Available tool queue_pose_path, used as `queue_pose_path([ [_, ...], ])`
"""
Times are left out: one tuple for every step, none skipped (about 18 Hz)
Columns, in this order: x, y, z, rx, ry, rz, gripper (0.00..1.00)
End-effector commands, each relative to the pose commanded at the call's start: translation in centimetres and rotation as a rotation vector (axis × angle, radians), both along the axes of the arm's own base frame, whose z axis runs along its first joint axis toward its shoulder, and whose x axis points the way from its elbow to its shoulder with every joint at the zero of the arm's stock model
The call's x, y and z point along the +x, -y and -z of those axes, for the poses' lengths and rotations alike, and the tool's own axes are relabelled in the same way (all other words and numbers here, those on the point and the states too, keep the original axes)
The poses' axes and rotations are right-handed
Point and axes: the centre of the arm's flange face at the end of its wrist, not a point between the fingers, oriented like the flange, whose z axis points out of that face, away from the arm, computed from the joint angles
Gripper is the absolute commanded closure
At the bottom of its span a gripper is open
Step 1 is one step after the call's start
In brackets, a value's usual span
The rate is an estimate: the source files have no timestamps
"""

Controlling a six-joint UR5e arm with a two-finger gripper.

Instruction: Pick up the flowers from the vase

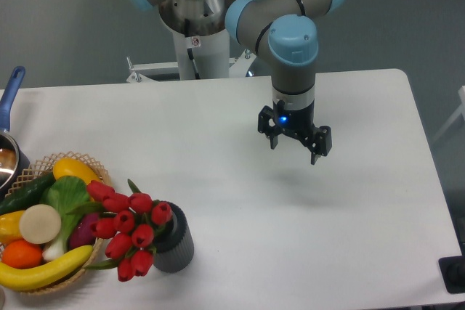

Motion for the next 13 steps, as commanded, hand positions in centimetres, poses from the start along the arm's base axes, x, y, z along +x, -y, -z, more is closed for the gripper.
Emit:
queue_pose_path([
  [0.0, 0.0, 0.0, 0.000, 0.000, 0.000, 0.00],
  [0.0, 0.0, -0.1, 0.001, -0.001, 0.000, 0.00],
  [0.0, -0.1, -0.1, 0.004, -0.001, 0.001, 0.00],
  [0.0, 0.0, 0.0, 0.005, 0.001, 0.001, 0.00],
  [0.0, -0.1, 0.0, 0.006, 0.002, 0.001, 0.00],
  [0.0, 0.0, 0.1, 0.005, 0.005, 0.000, 0.00],
  [0.3, 0.1, 0.5, 0.005, 0.013, -0.005, 0.00],
  [0.6, 0.1, 0.6, 0.008, 0.011, -0.005, 0.00],
  [0.8, 0.1, 0.4, 0.019, -0.001, -0.002, 0.00],
  [1.1, -0.4, 0.4, 0.040, -0.011, 0.009, 0.00],
  [1.4, -0.9, 0.5, 0.072, -0.010, 0.023, 0.00],
  [1.7, -1.1, 0.8, 0.094, 0.001, 0.033, 0.00],
  [2.0, -1.4, 0.4, 0.118, -0.004, 0.040, 0.00],
])
